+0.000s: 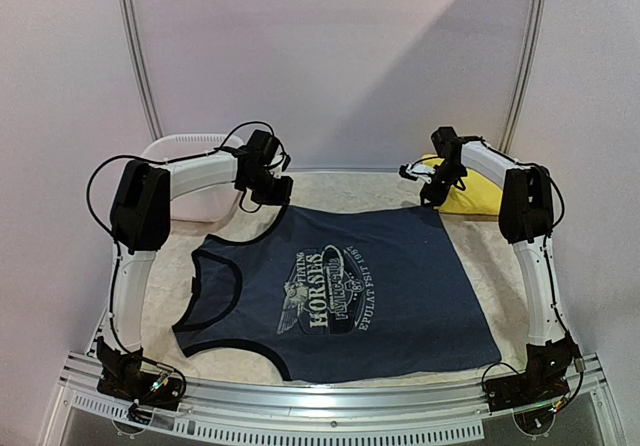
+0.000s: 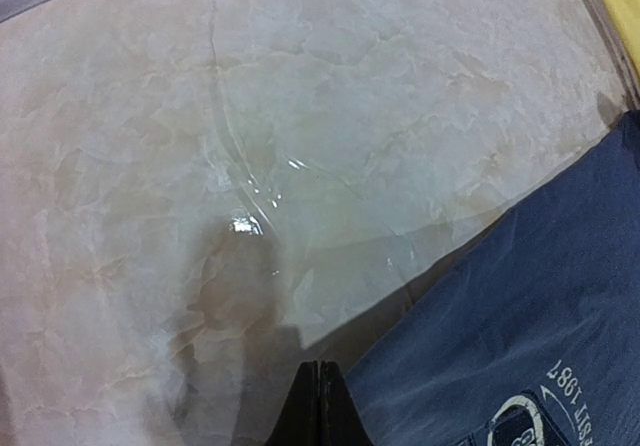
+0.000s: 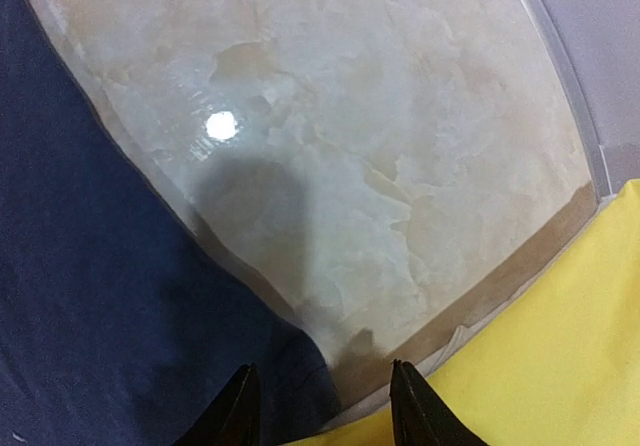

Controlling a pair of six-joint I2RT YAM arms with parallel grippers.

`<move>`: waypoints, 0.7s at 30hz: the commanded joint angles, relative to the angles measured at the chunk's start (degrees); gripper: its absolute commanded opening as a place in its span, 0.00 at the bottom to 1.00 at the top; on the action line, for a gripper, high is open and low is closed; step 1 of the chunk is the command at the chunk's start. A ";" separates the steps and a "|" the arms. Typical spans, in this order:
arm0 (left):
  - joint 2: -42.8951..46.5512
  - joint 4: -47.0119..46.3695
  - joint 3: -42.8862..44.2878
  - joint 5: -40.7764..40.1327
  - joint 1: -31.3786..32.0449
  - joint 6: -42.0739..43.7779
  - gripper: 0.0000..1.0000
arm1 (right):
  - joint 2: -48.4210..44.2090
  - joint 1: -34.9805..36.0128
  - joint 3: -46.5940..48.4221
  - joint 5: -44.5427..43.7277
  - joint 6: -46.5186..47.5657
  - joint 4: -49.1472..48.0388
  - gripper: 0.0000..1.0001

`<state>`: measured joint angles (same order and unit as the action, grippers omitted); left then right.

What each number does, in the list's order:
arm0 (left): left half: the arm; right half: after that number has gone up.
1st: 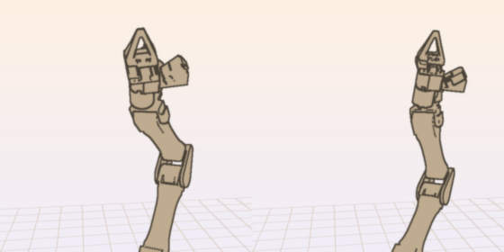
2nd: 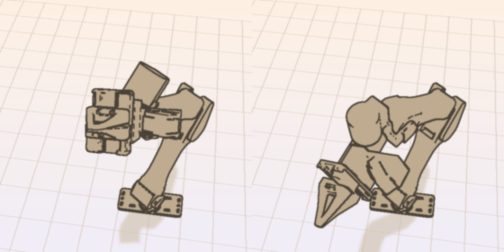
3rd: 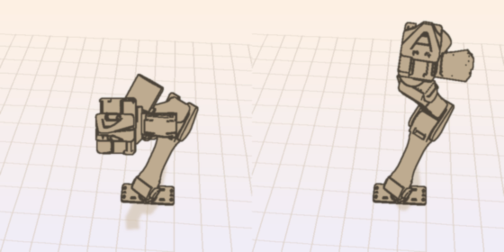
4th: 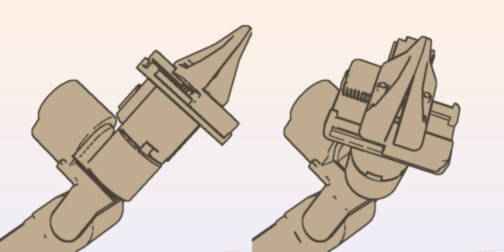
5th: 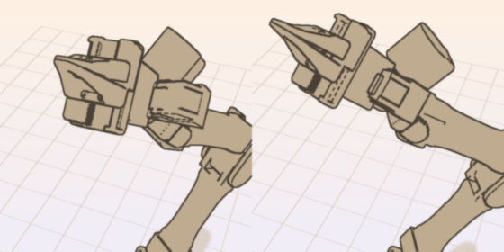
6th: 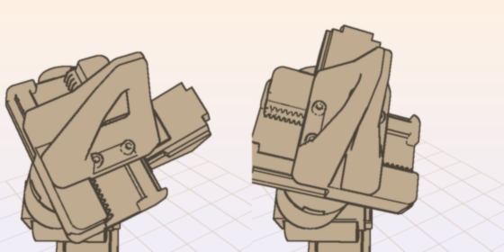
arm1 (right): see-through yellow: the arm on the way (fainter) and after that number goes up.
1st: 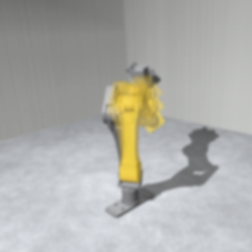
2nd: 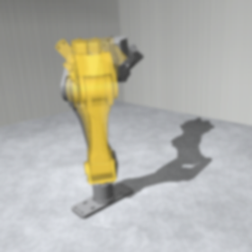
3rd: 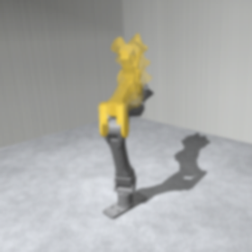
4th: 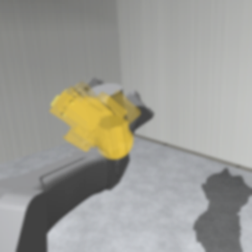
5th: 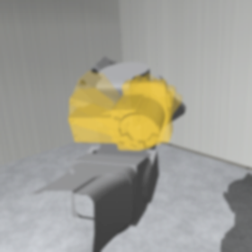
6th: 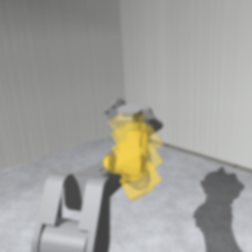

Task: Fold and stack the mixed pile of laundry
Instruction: Pick up the flattened tank top from the center of the board.

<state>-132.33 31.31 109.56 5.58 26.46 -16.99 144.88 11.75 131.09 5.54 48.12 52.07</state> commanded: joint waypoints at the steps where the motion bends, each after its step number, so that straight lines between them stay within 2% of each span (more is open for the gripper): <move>1: -0.47 1.12 0.58 0.04 -0.09 1.13 0.00 | 2.35 0.50 3.40 -3.35 0.35 0.15 0.44; 15: -0.72 0.01 -0.64 0.60 0.00 0.46 0.00 | 4.80 0.77 4.36 -6.80 4.54 3.48 0.38; 21: -0.65 0.01 -1.00 0.66 0.00 0.39 0.00 | 6.29 1.29 5.76 -6.56 6.29 4.59 0.32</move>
<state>-132.33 31.57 109.54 5.67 26.46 -16.71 148.97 12.25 135.61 -0.82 52.86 54.68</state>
